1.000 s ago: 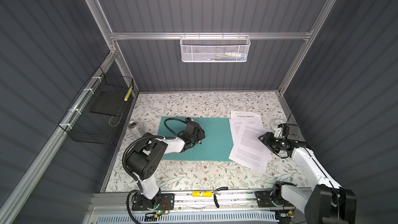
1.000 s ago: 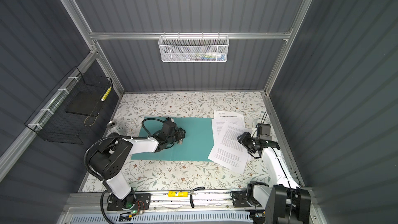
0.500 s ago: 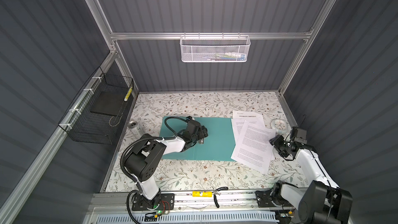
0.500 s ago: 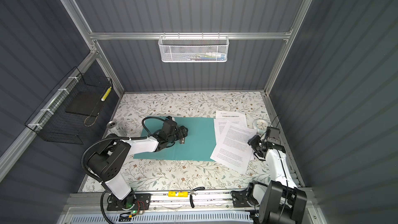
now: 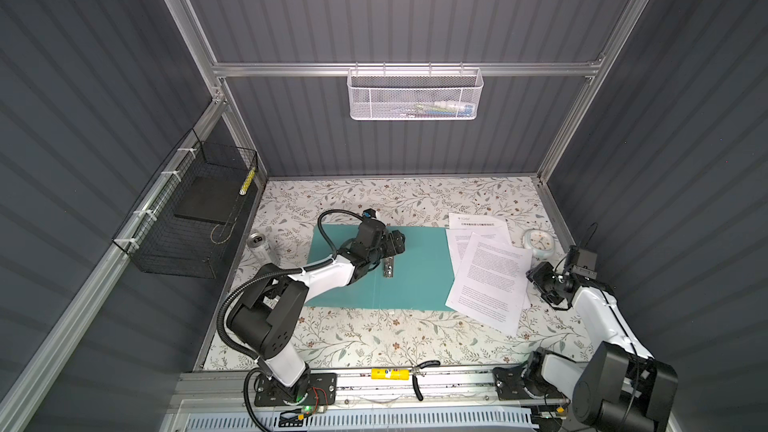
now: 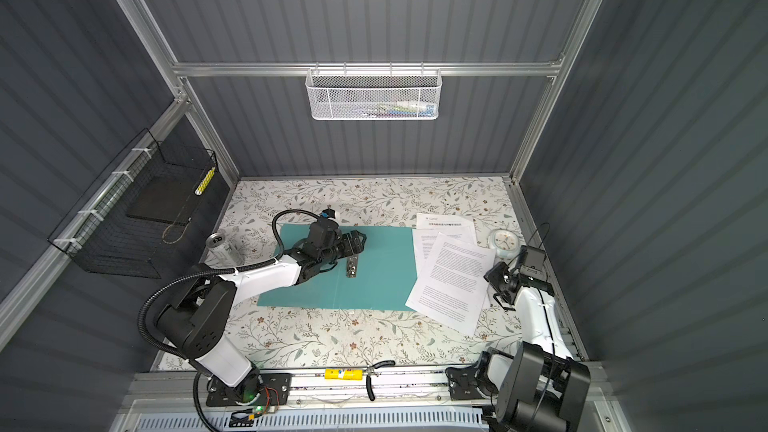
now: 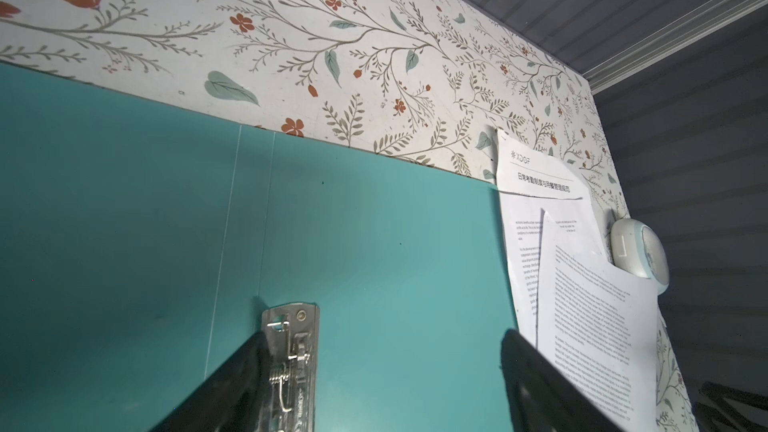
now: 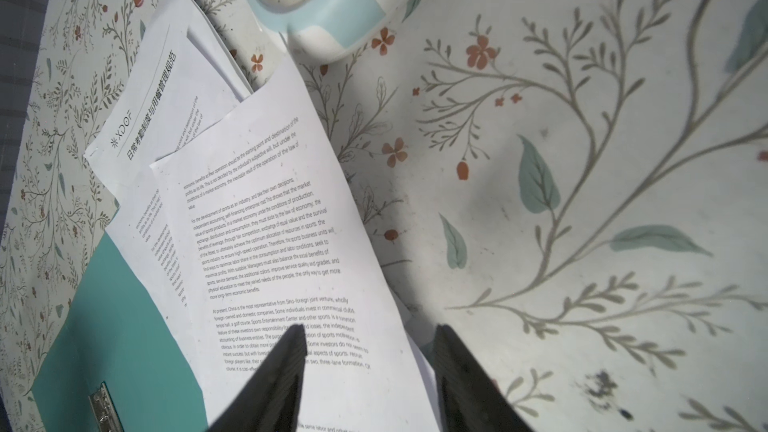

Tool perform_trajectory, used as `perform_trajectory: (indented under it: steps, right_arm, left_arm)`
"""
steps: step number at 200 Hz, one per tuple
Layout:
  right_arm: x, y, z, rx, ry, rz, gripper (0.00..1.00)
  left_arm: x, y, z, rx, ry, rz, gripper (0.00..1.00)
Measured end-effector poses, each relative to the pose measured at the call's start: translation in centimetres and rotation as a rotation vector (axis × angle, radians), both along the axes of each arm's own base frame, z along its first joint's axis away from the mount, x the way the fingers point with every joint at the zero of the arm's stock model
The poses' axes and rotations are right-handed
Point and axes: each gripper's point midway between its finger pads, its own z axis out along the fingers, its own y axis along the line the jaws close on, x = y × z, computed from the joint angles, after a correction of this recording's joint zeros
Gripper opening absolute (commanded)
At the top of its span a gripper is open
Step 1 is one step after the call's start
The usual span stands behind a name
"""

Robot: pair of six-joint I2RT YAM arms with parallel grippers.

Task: Put the files into the folder
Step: 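Lower the right gripper onto the top paper's edge and pinch it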

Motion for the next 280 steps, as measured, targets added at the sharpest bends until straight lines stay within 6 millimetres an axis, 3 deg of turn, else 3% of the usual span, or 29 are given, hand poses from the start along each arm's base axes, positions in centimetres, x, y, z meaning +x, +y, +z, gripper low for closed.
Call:
perform_trajectory:
  steps: [84,125,167,242,280]
  right_arm:
    - [2.0,-0.2,-2.6,0.056,0.013,-0.005,0.47]
    - [2.6,0.4,-4.3,0.12,0.033,0.003,0.36]
    - [3.5,0.6,-4.1,0.145,-0.004,0.006,0.3]
    - [3.7,0.7,-3.5,0.146,-0.033,0.004,0.0]
    - [4.0,0.6,-1.7,0.123,-0.088,0.012,0.0]
  left_arm:
    - [0.0,-0.1,-0.1,-0.016,0.006,-0.014,0.86]
    - [0.0,-0.3,-0.3,-0.022,0.008,-0.021,0.85]
    - [0.0,-0.3,-0.8,-0.022,0.018,-0.022,0.85]
    - [0.0,-0.5,-1.3,-0.027,0.031,-0.026,0.84]
    - [0.0,-0.5,-1.3,-0.028,0.03,-0.026,0.84]
